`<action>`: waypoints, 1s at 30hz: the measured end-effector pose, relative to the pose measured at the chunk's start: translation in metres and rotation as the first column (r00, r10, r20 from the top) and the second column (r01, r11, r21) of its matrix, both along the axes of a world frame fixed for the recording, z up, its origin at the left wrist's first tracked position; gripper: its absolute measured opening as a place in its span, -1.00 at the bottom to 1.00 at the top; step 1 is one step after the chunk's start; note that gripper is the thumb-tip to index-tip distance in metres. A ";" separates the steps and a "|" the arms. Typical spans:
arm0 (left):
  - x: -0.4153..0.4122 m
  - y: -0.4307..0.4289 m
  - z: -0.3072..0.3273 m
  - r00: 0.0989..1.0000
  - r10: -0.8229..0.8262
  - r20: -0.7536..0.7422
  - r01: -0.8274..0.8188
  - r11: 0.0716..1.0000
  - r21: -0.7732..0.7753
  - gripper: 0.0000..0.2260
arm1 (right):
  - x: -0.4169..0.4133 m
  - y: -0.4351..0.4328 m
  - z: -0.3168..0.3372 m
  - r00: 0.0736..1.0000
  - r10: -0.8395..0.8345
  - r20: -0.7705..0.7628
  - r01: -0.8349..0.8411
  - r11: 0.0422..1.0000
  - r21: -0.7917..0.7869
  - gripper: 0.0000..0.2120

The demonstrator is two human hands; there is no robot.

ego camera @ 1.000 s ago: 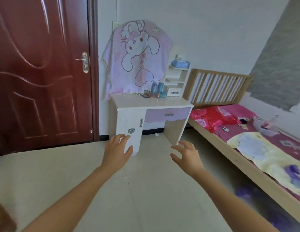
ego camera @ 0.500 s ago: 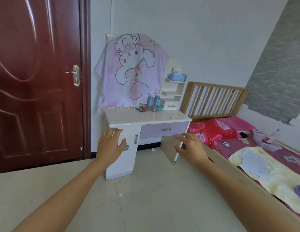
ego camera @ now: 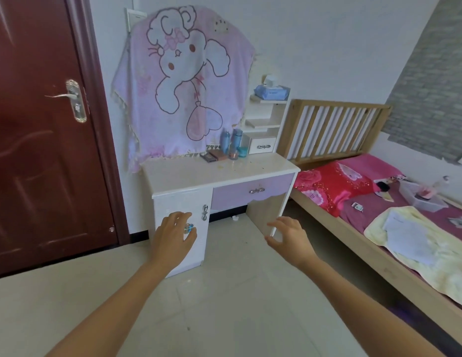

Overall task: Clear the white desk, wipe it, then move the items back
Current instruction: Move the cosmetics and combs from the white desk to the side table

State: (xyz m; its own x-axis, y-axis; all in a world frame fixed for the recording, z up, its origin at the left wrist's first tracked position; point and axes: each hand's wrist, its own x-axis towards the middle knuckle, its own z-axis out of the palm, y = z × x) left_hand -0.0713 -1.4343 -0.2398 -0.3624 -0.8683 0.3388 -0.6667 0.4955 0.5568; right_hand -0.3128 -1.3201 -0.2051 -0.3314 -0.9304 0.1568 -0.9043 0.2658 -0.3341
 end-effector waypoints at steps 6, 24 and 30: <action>-0.054 -0.059 -0.004 1.000 -0.004 0.017 0.004 1.000 0.013 -0.62 | -0.065 -0.064 0.002 1.000 0.021 0.001 -0.021 0.998 -0.059 -0.63; -0.218 -0.187 -0.050 0.985 0.172 0.028 -0.174 0.972 0.159 -0.64 | -0.230 -0.223 -0.049 0.974 0.187 0.129 -0.192 0.981 0.029 -0.63; -0.235 -0.263 -0.063 0.976 0.215 0.037 -0.218 0.962 0.164 -0.63 | -0.250 -0.297 -0.058 0.966 0.229 0.118 -0.240 0.967 0.084 -0.61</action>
